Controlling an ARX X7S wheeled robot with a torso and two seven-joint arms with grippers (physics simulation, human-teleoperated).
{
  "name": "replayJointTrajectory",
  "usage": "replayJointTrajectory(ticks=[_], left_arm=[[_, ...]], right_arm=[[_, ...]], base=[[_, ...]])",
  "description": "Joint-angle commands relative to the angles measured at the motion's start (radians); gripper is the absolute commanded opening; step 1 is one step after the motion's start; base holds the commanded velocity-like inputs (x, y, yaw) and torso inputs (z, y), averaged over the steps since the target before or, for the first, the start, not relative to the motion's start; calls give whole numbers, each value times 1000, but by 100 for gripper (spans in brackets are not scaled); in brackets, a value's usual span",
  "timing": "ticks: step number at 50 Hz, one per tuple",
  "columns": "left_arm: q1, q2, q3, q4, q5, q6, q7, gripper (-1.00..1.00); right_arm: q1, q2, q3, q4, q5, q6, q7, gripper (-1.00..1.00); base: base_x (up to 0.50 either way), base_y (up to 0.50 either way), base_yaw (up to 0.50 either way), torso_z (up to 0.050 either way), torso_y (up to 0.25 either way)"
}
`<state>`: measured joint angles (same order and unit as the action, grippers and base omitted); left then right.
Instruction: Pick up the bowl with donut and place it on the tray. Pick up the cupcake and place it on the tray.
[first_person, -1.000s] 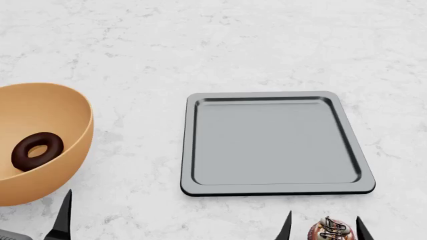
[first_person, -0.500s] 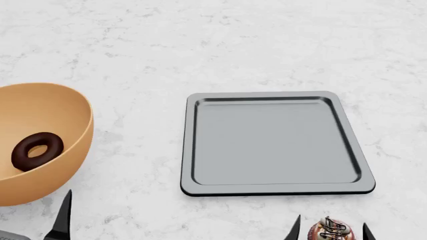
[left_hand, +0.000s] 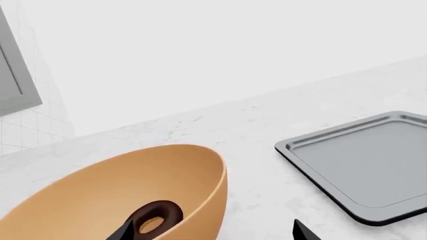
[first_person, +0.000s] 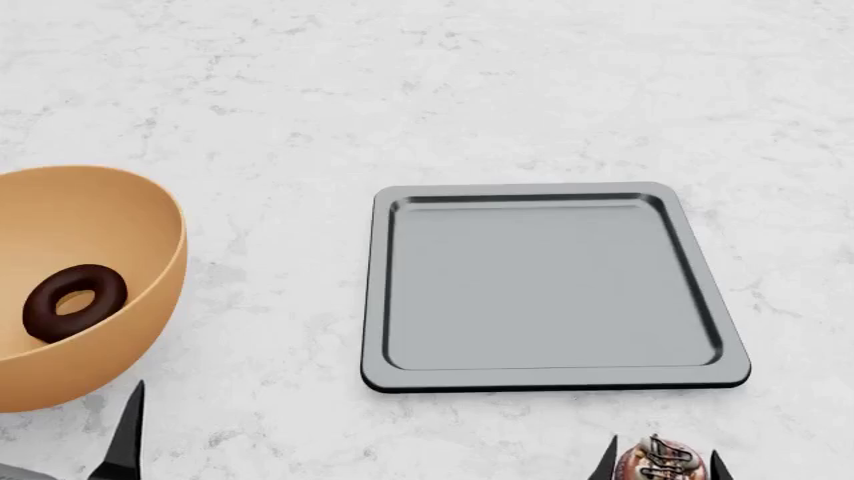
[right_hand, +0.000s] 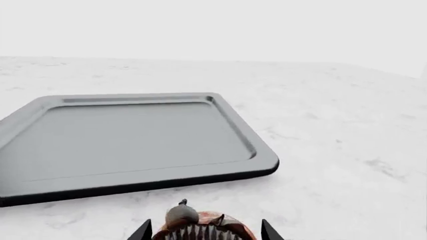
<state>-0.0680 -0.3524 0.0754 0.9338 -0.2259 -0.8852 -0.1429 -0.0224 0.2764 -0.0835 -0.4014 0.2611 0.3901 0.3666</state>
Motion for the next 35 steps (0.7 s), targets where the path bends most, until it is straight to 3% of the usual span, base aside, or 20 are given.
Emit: replayJointTrajectory(ticks=[1,7,17,26,35], left_arm=[[0,14,-24,-2,2,-7,0,100],[-3,13,-21,-6,4,-4,-4,100],[-17,18,-9,-50,9,38,-6,100],[-20,20,4,-95,23,96,-8,100],[-29,20,9,-115,25,113,-11,100]], right_arm=[[-10,-5,8,-15,-13,20,-15,-100],[6,23,-13,-126,-31,68,-3,-100],[207,52,-75,-204,-16,229,-39,-100],[455,38,-74,-65,49,355,-94,-100],[638,16,-110,192,9,304,-125,-100]], base=[[0,0,0,0,0],[0,0,0,0,0],[0,0,0,0,0],[0,0,0,0,0],[0,0,0,0,0]])
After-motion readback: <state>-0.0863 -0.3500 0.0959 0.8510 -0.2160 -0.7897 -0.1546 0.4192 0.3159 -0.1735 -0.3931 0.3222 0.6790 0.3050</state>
